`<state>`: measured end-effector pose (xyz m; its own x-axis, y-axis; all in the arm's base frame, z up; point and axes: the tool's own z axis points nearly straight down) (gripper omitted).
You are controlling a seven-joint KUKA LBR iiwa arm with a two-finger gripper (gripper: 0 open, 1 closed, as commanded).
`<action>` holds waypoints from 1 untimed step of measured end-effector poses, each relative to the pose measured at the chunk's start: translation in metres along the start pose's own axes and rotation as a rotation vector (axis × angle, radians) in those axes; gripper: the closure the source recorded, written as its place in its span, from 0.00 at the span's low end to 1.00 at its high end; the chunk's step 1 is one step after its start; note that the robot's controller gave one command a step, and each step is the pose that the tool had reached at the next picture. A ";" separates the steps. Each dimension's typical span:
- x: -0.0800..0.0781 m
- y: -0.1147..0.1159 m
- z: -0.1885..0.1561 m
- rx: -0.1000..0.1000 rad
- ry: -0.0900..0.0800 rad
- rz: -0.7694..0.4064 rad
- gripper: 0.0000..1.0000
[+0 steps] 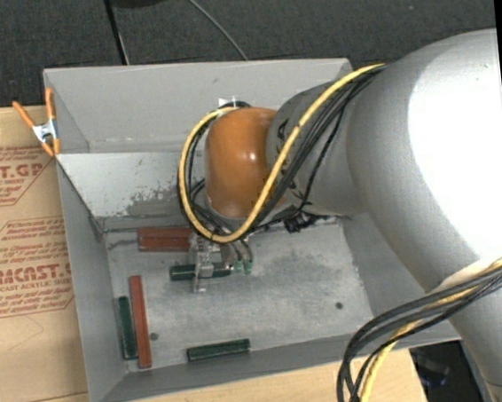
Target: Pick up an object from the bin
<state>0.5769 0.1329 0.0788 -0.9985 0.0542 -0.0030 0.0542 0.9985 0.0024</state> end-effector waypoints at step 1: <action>0.008 0.045 -0.036 0.001 -0.007 -0.063 1.00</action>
Offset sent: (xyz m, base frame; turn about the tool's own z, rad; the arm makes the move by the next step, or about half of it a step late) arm -0.0355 0.0226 0.1584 -0.1320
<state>0.5711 0.1779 0.1153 -0.9999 -0.0092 -0.0100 -0.0092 1.0000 0.0011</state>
